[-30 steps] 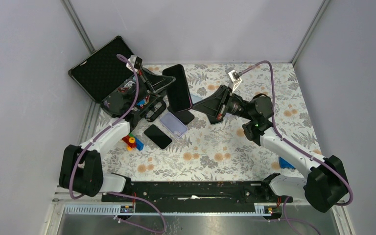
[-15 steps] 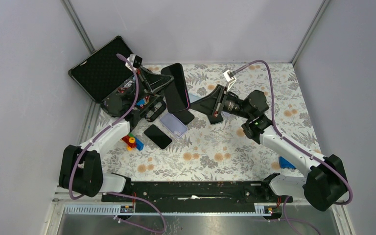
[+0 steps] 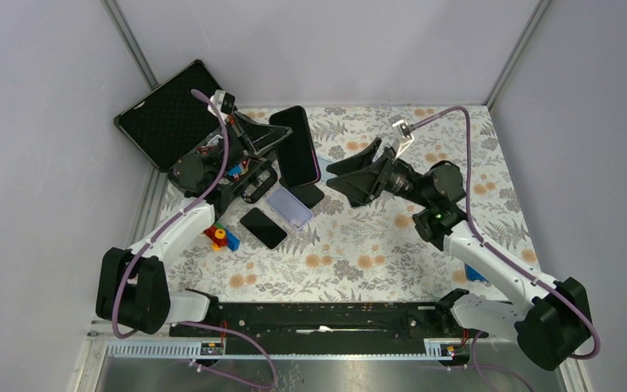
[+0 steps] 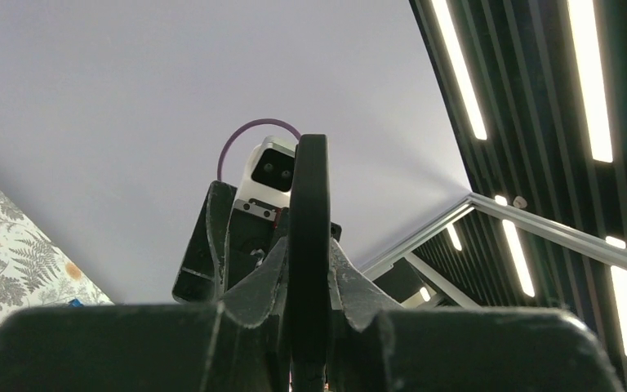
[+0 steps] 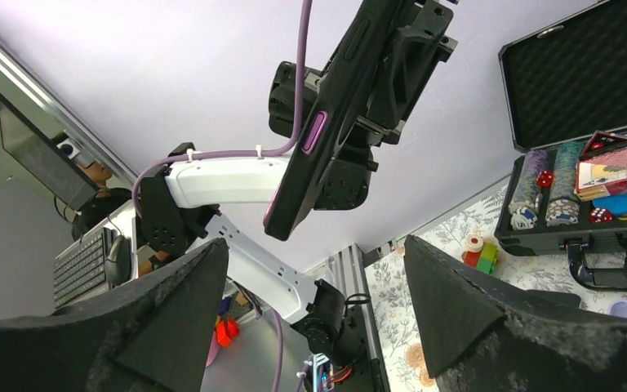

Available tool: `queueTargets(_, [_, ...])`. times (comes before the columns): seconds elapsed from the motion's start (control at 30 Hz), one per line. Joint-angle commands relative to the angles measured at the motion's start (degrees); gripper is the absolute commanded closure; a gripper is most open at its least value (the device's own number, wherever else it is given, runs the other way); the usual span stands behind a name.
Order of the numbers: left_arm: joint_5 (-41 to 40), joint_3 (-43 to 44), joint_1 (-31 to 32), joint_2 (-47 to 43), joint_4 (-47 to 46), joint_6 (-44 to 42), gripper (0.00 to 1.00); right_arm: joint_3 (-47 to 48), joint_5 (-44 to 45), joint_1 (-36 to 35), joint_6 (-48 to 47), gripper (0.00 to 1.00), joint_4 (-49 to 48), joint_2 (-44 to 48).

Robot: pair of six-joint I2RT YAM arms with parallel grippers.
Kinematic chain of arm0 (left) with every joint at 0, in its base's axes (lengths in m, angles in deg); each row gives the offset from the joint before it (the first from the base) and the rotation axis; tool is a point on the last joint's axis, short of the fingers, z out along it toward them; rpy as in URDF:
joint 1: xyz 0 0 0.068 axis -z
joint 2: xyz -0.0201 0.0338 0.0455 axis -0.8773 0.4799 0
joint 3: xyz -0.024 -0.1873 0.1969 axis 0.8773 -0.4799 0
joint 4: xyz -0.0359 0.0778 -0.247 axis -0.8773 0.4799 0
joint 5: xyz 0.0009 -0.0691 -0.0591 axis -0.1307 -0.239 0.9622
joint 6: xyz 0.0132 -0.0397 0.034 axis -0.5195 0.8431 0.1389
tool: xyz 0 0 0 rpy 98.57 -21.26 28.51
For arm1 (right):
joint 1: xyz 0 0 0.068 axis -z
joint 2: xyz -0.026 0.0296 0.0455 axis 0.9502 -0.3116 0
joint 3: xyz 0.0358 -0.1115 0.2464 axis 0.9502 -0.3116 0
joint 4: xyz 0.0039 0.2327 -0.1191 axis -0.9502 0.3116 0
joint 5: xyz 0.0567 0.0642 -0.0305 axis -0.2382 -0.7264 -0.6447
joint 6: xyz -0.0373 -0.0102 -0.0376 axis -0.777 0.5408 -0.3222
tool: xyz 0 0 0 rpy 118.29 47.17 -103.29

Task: Take the phone out of the phone case
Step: Remove the phone case from the phone.

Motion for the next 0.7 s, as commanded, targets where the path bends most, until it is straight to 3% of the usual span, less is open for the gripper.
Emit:
queueTargets(0.0, [-2.00, 1.46, -0.04, -3.37, -2.45, -1.71, 1.00, 3.48, -0.08, -0.39, 0.16, 0.14, -1.24, -0.03])
queueTargets(0.23, [-2.00, 1.53, -0.04, -3.68, -2.03, -2.06, 1.00, 6.71, -0.75, -1.21, 1.30, 0.28, 1.25, -3.42])
queueTargets(0.4, [-1.97, 1.71, -0.04, -3.63, -2.49, -2.32, 1.00, 7.16, -0.33, -1.30, 0.59, 0.32, 2.99, -3.64])
queueTargets(0.57, [-1.99, 1.90, -0.04, -3.65, -2.97, -2.21, 1.00, 8.32, -0.41, -1.29, -0.75, 0.56, 7.01, -4.24])
queueTargets(0.67, [-2.09, 1.98, -0.04, -3.59, -3.61, -1.66, 1.00, 8.94, 0.63, -1.26, -2.18, 0.59, 11.34, -4.57])
